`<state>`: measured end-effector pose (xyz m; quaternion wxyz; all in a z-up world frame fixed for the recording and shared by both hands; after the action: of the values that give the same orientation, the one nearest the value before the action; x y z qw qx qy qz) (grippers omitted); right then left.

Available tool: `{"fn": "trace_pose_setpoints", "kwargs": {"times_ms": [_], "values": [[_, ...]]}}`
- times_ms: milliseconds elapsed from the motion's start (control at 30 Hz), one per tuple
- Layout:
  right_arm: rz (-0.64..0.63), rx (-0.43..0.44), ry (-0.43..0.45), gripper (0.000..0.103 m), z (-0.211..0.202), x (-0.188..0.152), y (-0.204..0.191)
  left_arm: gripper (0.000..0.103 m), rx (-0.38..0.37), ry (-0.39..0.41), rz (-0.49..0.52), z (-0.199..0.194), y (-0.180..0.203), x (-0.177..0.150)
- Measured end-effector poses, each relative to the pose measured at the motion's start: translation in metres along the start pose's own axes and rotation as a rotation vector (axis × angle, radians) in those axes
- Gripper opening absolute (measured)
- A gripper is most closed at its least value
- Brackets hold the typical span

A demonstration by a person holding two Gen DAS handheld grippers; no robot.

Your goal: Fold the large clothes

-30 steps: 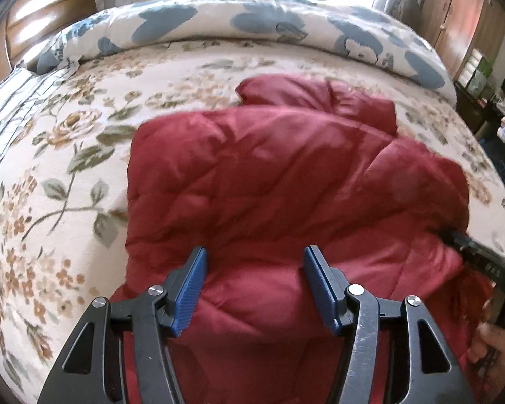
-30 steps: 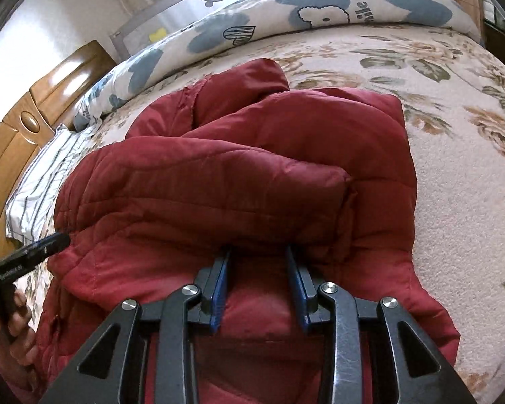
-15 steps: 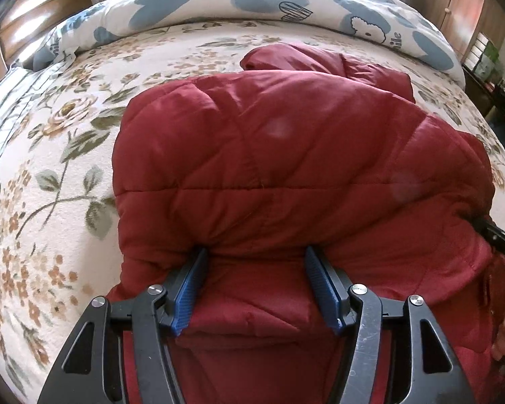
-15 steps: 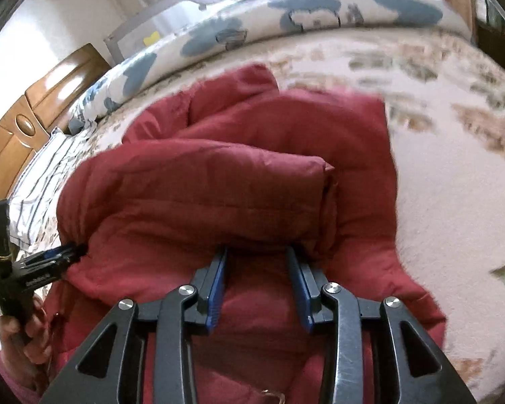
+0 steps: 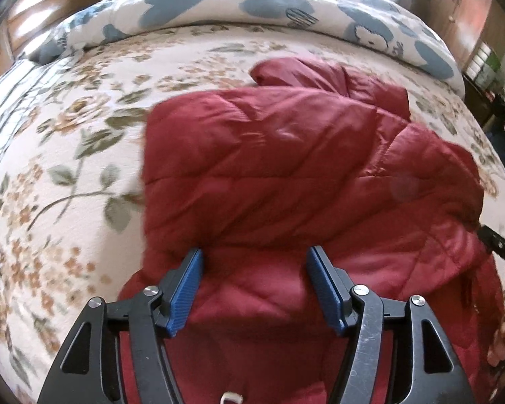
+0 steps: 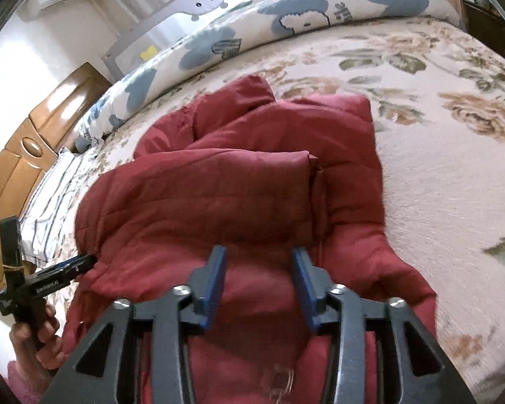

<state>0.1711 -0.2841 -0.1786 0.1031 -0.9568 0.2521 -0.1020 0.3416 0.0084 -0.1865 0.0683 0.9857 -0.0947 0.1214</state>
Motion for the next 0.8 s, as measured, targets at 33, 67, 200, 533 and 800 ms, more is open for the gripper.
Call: {"fn": "trace_pose_setpoints", "kwargs": {"times_ms": [33,67,200,533,800], "values": [[0.000,0.007,0.008,0.051,-0.007,-0.003,-0.002,0.063,-0.013,0.008,-0.013,-0.007,-0.003,-0.005],[0.001,0.013,0.018,0.051,-0.014,-0.005,-0.002,0.063,-0.024,0.014,-0.021,-0.012,-0.004,-0.009],[0.011,0.030,0.027,0.051,-0.032,-0.018,-0.004,0.063,-0.046,0.036,-0.033,-0.033,-0.012,-0.037],[-0.039,0.050,-0.005,0.057,-0.062,-0.065,-0.018,0.070,-0.051,0.068,-0.080,-0.079,-0.034,-0.112],[-0.071,0.044,-0.015,0.066,-0.087,-0.114,-0.015,0.073,-0.053,0.050,-0.094,-0.090,-0.056,-0.160]]}}
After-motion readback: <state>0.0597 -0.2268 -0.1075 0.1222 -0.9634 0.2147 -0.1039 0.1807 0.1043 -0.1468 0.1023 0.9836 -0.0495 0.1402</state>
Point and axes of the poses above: each gripper's, at about its wrist camera, not at the fingertips, and z roughly the way its jaws point, y to its right, x to its top, the point moved 10 cm from there along z, roughly the way its jaws point, and after that the axes turned 14 degrees about -y, right-handed, at the moved point
